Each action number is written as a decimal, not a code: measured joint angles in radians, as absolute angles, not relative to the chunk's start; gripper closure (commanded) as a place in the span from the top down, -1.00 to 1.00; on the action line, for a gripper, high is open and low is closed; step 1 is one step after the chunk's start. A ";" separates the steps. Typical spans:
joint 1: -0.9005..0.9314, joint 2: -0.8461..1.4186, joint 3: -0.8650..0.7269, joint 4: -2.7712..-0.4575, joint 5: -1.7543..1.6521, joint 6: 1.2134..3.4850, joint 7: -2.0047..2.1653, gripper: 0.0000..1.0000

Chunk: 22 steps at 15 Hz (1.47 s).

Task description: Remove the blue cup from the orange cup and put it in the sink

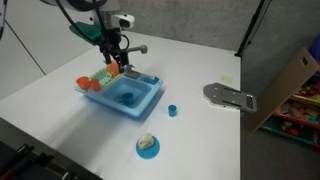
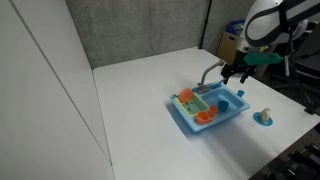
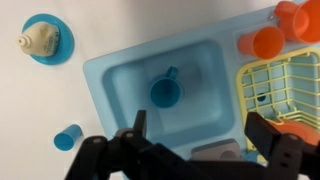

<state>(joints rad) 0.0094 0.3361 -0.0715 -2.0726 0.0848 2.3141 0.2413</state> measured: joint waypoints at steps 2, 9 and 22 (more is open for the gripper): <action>0.011 0.286 -0.069 -2.073 0.074 2.241 0.236 1.00; 0.046 0.089 -0.045 -2.072 -0.037 1.986 0.262 1.00; 0.046 -0.273 0.028 -2.073 -0.087 1.682 0.286 1.00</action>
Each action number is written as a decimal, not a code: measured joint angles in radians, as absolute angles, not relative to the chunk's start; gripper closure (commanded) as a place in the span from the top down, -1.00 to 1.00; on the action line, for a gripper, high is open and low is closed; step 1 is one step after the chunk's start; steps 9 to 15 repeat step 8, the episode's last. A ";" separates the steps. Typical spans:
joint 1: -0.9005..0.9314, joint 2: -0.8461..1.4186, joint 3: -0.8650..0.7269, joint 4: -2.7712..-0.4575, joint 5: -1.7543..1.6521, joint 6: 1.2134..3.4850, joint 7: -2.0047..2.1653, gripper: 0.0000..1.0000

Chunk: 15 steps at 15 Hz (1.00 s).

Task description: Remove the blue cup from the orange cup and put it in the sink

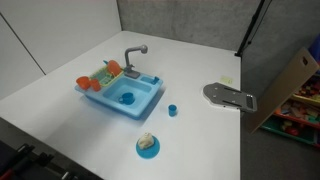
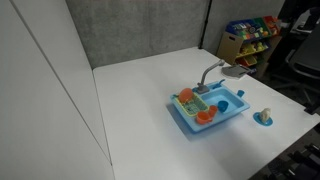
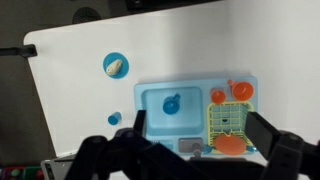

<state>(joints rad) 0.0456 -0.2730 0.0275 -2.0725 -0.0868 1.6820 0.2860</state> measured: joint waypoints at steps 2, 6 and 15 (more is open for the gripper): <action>0.043 -0.320 0.028 -2.089 -0.087 1.686 0.280 1.00; 0.031 -0.390 0.016 -2.135 -0.061 1.699 0.231 1.00; 0.023 -0.403 0.006 -2.147 -0.044 1.699 0.205 1.00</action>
